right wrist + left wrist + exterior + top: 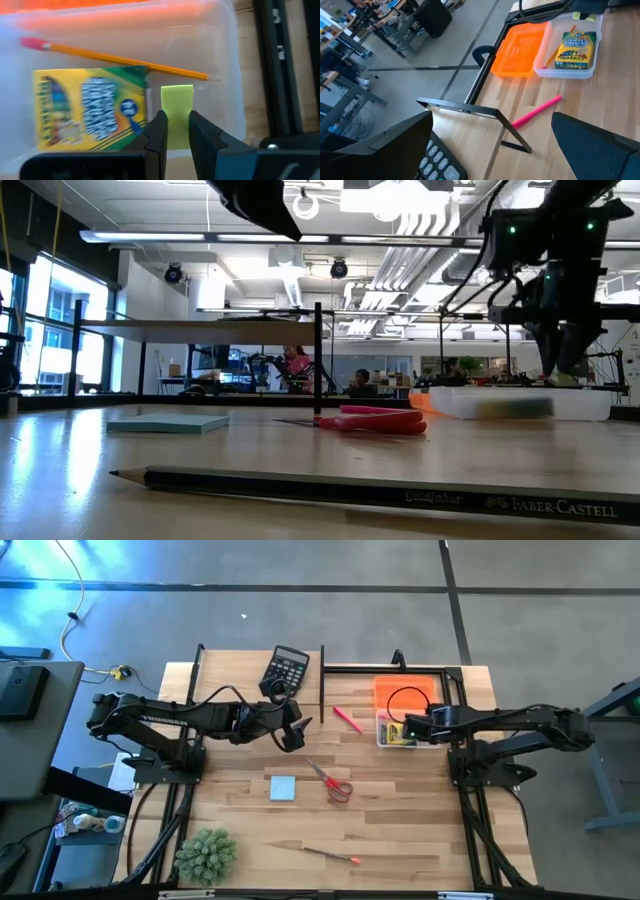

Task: Pack school essentials
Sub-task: Put the light green eraser into the orange supply box, then put the black pencil into the orange supply box

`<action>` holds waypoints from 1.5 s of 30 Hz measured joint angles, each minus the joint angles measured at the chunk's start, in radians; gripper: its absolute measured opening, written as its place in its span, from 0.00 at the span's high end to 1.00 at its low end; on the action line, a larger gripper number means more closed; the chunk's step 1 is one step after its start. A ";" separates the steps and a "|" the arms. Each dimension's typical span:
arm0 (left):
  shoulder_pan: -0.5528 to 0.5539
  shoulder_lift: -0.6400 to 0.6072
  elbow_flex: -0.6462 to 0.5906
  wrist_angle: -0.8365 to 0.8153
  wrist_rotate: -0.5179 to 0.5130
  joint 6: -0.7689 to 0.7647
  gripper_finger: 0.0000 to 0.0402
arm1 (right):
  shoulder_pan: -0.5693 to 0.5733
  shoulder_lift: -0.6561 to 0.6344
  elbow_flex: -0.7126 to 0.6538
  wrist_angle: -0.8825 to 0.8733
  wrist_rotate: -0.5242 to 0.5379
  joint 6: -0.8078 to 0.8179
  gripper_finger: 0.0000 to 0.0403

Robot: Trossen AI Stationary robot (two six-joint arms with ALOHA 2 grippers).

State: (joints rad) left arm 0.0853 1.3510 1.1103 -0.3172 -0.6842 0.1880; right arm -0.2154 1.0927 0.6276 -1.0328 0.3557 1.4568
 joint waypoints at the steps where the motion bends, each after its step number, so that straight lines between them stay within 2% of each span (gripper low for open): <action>1: 0.000 0.000 0.000 0.000 0.000 -0.015 0.01 | -0.006 0.000 -0.010 0.006 0.001 -0.002 0.87; 7: 0.000 0.000 0.000 0.000 0.007 -0.084 0.01 | -0.042 0.000 -0.036 0.050 0.003 -0.052 0.87; 10: 0.000 0.000 0.000 0.000 0.063 -0.110 0.01 | -0.062 0.000 -0.036 0.051 0.003 -0.081 0.85; 15: -0.001 0.000 0.000 0.000 0.146 -0.131 0.01 | -0.088 -0.001 -0.036 0.052 0.001 -0.097 0.73; 20: -0.001 0.000 0.000 0.001 0.153 -0.133 0.01 | -0.094 -0.002 -0.028 0.045 0.003 -0.097 0.61; 24: 0.000 0.000 0.000 0.026 0.145 -0.133 0.01 | -0.094 -0.002 -0.001 0.037 0.016 -0.126 0.56; 32: 0.000 0.000 0.000 0.046 0.142 -0.133 0.01 | -0.094 -0.002 0.113 0.020 0.094 -0.235 0.55; 39: 0.000 0.000 0.000 0.047 0.141 -0.159 0.01 | -0.094 -0.002 0.233 -0.049 0.129 -0.402 0.55; 45: -0.001 0.000 0.000 0.047 0.124 -0.234 0.01 | -0.094 -0.002 0.352 -0.105 0.230 -0.485 0.55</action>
State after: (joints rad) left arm 0.0841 1.3510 1.1099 -0.2707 -0.5605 -0.0464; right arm -0.3096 1.0908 0.9799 -1.1375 0.5853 0.9723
